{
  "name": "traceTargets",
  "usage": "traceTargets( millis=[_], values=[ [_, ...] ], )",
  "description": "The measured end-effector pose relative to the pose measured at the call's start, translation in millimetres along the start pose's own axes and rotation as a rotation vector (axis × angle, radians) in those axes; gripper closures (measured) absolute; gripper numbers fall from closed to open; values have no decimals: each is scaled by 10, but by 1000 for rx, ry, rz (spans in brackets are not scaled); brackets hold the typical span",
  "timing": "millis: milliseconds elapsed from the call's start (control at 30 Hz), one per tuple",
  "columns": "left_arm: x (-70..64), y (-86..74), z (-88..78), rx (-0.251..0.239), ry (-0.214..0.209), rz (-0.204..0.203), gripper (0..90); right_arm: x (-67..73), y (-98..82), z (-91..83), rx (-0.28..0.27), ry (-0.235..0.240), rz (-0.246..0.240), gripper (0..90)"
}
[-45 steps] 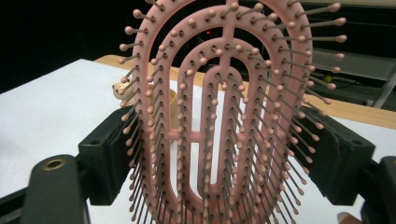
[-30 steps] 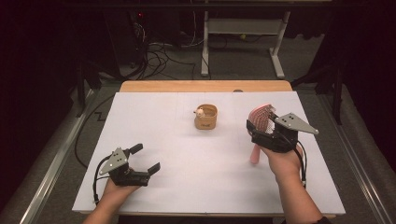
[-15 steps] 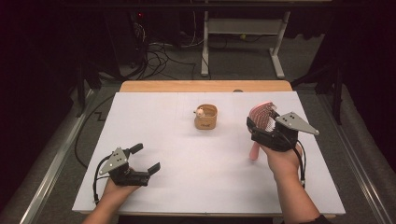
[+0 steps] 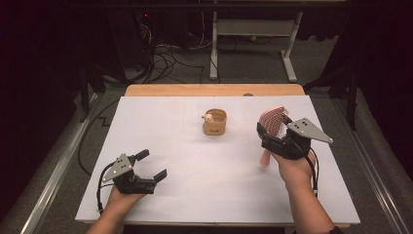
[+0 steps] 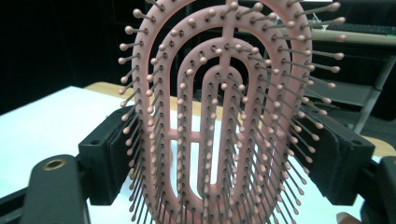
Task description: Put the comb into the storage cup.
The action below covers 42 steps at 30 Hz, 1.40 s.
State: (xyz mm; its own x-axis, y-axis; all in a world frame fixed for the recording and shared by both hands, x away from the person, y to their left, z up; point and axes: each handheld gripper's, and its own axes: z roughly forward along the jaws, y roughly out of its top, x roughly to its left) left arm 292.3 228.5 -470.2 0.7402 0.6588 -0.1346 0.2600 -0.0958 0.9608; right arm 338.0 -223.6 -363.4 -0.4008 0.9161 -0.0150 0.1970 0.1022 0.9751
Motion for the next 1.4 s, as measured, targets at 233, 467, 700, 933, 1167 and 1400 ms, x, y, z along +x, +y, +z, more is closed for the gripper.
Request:
traceTargets(
  millis=[233,467,700,933,1167,1400],
  values=[
    [-9,-6,11,4,0,7,0,77,75,69,-35,18,7,203],
    [-11,-5,5,3,1,15,0,128,124,147,-56,21,10,203],
    [-11,-5,3,3,2,17,0,150,170,215,-71,19,16,203],
    [-17,-5,6,3,0,23,0,167,206,290,-80,11,19,203],
    [-15,-5,3,2,0,26,0,179,234,370,-93,10,17,203],
    [-12,-8,7,4,-2,27,0,187,256,459,-93,8,18,203]
  ],
)
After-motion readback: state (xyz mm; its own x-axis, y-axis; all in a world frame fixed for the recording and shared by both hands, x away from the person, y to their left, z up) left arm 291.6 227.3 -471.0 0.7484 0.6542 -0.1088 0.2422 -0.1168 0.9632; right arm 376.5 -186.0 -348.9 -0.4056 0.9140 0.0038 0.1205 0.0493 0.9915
